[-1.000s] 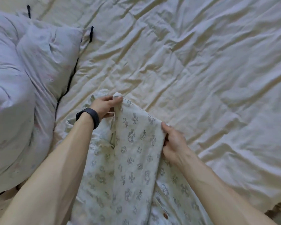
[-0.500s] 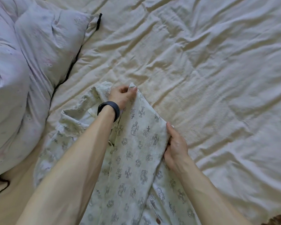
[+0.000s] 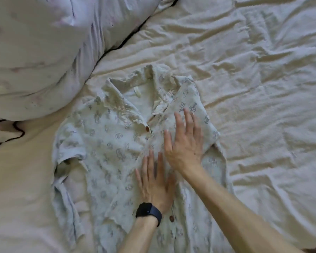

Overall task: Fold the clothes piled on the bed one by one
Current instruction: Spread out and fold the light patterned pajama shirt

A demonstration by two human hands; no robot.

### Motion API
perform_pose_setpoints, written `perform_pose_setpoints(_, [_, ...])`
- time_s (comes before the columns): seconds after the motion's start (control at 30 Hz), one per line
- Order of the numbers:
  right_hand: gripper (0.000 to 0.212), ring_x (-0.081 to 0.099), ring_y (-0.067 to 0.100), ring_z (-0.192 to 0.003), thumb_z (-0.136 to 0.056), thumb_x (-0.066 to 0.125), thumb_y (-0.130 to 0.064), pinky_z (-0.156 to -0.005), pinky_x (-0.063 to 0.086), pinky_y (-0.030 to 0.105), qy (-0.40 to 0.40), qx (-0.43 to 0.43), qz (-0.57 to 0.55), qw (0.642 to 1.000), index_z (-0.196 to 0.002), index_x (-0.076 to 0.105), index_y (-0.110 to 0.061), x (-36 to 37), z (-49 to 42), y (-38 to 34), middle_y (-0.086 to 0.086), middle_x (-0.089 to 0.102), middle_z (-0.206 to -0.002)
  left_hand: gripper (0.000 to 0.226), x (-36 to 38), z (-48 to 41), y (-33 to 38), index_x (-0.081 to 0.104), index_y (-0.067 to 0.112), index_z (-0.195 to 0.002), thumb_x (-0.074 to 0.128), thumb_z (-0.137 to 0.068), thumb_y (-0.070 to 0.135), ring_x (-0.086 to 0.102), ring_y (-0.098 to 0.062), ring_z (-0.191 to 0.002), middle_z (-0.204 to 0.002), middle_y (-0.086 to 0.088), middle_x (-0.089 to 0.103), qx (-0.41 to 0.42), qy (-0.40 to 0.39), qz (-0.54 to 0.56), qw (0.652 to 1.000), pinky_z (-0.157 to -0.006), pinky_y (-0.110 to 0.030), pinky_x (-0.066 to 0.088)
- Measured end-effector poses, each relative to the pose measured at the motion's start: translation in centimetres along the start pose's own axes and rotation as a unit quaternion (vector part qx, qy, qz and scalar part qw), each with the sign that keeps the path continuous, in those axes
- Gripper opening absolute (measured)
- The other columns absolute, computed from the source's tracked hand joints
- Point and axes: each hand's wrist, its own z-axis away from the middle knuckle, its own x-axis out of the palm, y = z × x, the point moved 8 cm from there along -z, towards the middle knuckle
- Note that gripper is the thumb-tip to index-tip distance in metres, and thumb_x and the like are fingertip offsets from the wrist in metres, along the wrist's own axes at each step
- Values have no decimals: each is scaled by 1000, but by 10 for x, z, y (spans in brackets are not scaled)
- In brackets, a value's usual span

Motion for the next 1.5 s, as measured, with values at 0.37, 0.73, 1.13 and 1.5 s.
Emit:
perform_pose_setpoints(0.37, [86,-21,26,-155,-97,16,-79,-121,-15,61,-104,-91,219,966,-163,-6,-30,39,-28,37,4,-18,-170,71,34,64,-84,7,36,-160,15,-97,70,-7,-27,-155,-169,-1,-4,-31,6,-110,993,-119,-59,-10])
perform_pose_setpoints(0.73, [77,-44,27,-144,-98,14,-77,-112,-25,67,-261,-57,243,932,-156,-23,-43,88,102,28,-4,-41,-161,71,25,121,-146,12,38,-159,29,-95,64,-4,-32,-154,-169,-1,-1,-110,26,-46,992,-121,-61,4])
perform_pose_setpoints(1.13, [70,-8,22,-158,-102,37,-58,-128,7,48,-296,-250,188,903,-162,14,-31,153,191,-180,2,-4,-172,65,-67,148,-351,51,19,-133,68,-84,59,59,-31,-112,-124,-7,63,-419,87,219,877,-89,-47,53])
perform_pose_setpoints(1.5, [72,5,37,-156,-99,39,-65,-122,19,61,-395,-131,289,862,-160,13,-37,218,195,-211,2,1,-172,25,-232,132,-437,64,14,-78,59,-65,-7,57,-32,-63,-79,-7,58,-124,334,30,934,-52,-32,36])
